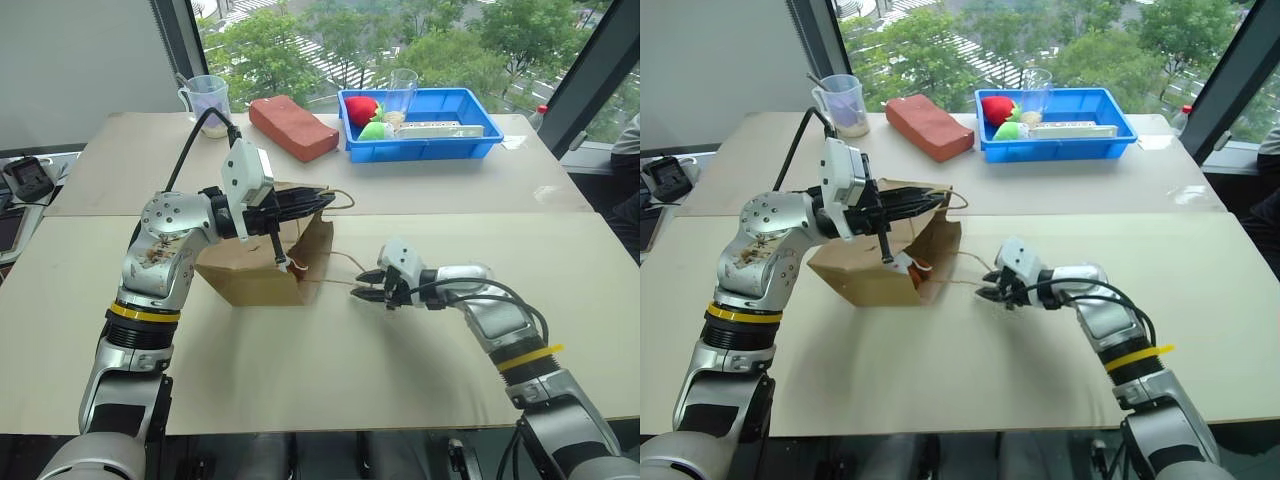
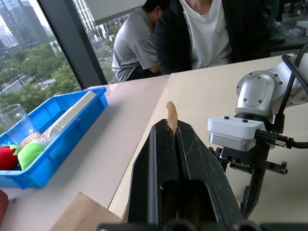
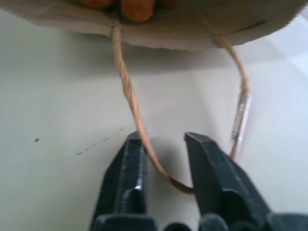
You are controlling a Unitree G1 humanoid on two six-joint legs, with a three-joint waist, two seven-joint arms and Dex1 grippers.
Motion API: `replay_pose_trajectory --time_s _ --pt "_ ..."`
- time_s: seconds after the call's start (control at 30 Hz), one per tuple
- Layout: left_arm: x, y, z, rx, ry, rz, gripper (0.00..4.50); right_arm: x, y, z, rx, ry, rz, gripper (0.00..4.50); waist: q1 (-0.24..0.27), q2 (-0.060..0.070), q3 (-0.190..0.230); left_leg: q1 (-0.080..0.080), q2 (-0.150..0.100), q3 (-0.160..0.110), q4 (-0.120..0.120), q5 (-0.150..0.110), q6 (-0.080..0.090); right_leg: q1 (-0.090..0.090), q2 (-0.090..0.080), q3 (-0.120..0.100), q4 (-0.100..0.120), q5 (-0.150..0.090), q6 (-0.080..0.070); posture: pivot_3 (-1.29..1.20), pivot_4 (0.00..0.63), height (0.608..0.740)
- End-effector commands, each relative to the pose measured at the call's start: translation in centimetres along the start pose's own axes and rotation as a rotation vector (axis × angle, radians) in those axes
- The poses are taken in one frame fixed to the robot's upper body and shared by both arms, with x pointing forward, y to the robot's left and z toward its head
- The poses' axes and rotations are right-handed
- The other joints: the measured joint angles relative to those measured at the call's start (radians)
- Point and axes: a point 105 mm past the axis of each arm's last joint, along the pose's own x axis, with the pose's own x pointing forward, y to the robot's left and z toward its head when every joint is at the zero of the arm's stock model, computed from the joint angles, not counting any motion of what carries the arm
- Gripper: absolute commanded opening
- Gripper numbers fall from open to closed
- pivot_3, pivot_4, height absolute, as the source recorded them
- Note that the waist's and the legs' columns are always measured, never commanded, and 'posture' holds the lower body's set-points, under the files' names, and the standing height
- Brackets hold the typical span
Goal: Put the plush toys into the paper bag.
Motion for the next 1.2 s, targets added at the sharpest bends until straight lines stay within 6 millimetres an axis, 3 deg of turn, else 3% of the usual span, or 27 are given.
replay_pose_trajectory --time_s 0.03,0.23,0.43,0.57,0.83,1.2 --pt "-0.4 0.4 1.1 0.035 -0.026 0.022 0.00 -1.4 -1.5 2.9 -0.037 -0.112 -0.088 0.02 0.000 0.000 0.000 0.000 0.000 0.000 0.000 0.000 0.000 0.000 0.000 0.000 0.000 0.000 0.000 0.00 0.150 0.740" --pt "0.6 2.7 1.5 0.049 -0.039 0.045 0.00 -5.5 -3.2 7.1 -0.085 -0.248 -0.277 0.02 0.008 0.000 0.000 -0.001 0.000 -0.001 0.000 0.000 0.000 0.000 0.000 -0.001 0.000 0.000 0.000 0.00 0.150 0.740" --pt "3.1 5.0 3.1 0.038 -0.128 0.042 0.00 -8.3 -1.8 11.2 -0.130 -0.325 -0.309 0.02 0.019 0.000 0.000 -0.001 -0.001 0.000 0.001 0.000 0.000 0.000 0.000 -0.001 -0.002 0.000 0.000 0.00 0.150 0.740" --pt "4.4 5.6 3.4 0.040 -0.153 0.016 0.00 -9.2 -0.1 13.8 -0.159 -0.363 -0.267 0.02 0.018 0.000 0.000 -0.002 -0.001 0.000 0.001 0.000 0.001 0.001 0.000 -0.001 -0.004 0.000 0.000 0.00 0.150 0.740" --pt "4.9 6.1 3.3 0.021 -0.178 -0.009 0.00 -8.8 2.6 17.2 -0.202 -0.397 -0.169 0.02 0.007 0.000 0.000 -0.003 -0.001 0.000 0.001 -0.001 0.002 0.000 0.000 -0.002 -0.006 0.000 0.000 0.00 0.150 0.740" --pt "5.2 5.9 2.1 0.028 -0.079 -0.076 0.00 -4.5 3.0 16.2 -0.138 -0.358 -0.120 0.02 0.003 0.000 0.000 -0.006 -0.001 -0.001 0.002 -0.001 0.003 -0.001 0.000 -0.002 -0.006 0.000 0.000 0.00 0.150 0.740"
